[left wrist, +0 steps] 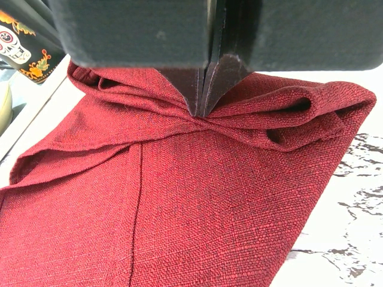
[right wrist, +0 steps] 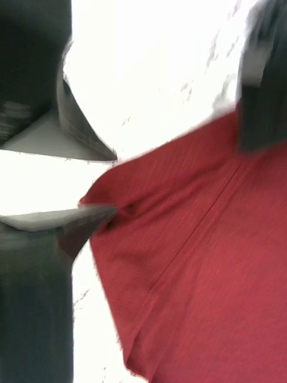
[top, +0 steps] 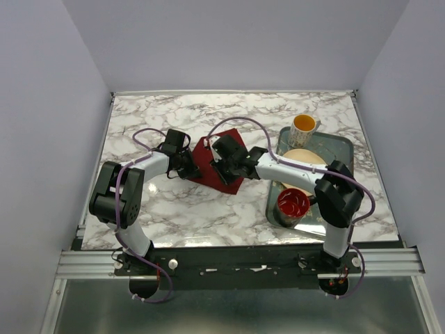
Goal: Fold the napkin, place the utensils inside, and roll it up
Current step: Roll the napkin with the utensil
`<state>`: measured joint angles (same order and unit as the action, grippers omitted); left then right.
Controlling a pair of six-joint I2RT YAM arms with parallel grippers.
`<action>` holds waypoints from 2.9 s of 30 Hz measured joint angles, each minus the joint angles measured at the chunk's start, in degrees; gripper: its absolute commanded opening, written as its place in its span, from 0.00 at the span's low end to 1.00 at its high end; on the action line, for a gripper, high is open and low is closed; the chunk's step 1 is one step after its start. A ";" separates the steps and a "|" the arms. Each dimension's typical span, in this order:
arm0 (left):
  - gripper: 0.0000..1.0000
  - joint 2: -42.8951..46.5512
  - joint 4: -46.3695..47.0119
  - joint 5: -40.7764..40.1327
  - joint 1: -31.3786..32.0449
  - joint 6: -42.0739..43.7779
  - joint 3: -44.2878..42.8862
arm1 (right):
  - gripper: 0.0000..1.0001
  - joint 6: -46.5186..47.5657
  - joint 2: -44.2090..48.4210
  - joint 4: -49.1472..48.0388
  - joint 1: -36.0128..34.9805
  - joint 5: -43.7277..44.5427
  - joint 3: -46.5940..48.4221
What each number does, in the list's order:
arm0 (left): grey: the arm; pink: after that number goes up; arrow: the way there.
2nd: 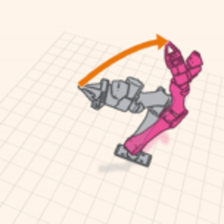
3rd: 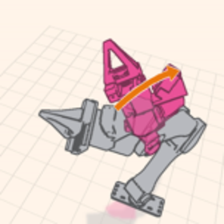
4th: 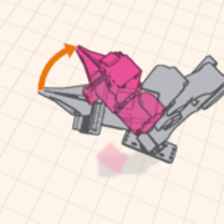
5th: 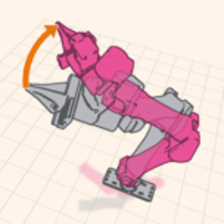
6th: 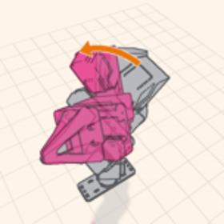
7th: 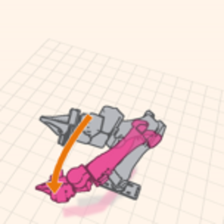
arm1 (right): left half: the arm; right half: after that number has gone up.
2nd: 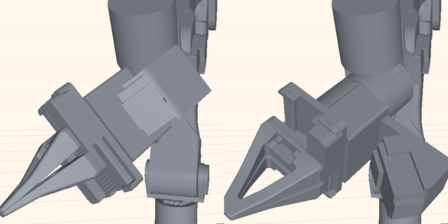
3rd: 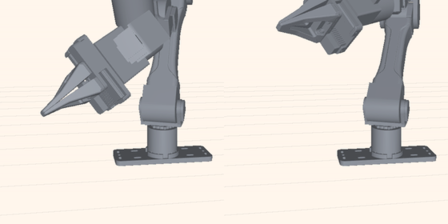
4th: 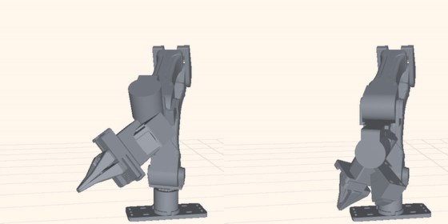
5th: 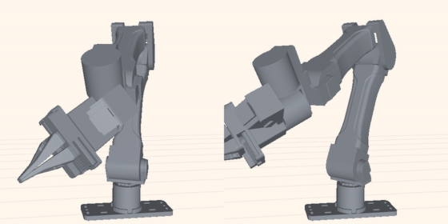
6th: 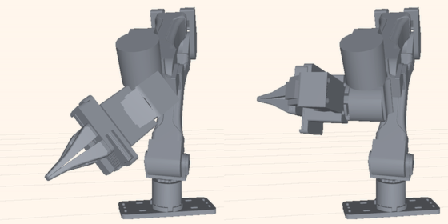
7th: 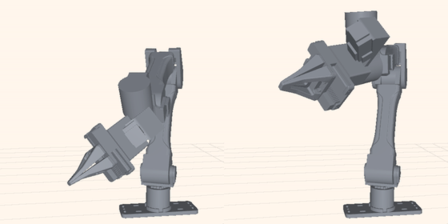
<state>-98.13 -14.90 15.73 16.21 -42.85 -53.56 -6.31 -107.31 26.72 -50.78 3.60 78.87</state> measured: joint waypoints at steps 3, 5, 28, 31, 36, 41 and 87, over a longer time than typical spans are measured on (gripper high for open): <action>0.00 0.00 0.00 0.09 0.00 0.02 0.00 | 0.61 1.14 0.72 -0.37 -2.45 0.46 1.73; 0.00 0.00 0.00 0.13 0.00 0.02 0.00 | 0.65 2.36 0.48 -1.14 -4.07 0.98 1.88; 0.00 -0.17 0.13 0.87 -0.26 0.22 0.00 | 0.61 11.37 -8.02 -9.31 -7.32 5.49 2.73; 0.00 -0.22 0.31 1.20 -0.39 0.22 0.11 | 0.61 11.65 -8.02 -9.57 -7.78 7.65 2.73; 0.00 -0.22 0.68 1.55 -0.61 0.22 0.35 | 0.55 12.41 -7.98 -9.70 -8.20 9.57 2.73; 0.00 -0.24 0.72 1.86 -0.72 0.22 0.37 | 0.40 12.31 -7.50 -9.73 -9.18 9.44 2.71; 0.00 -0.17 3.04 4.57 -2.32 0.31 1.53 | 0.08 11.82 -13.00 -14.93 -8.72 13.25 3.23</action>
<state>-98.30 -11.86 20.29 13.89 -42.54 -52.03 5.52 -120.31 11.79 -59.51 16.84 82.11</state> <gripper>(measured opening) 0.007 0.224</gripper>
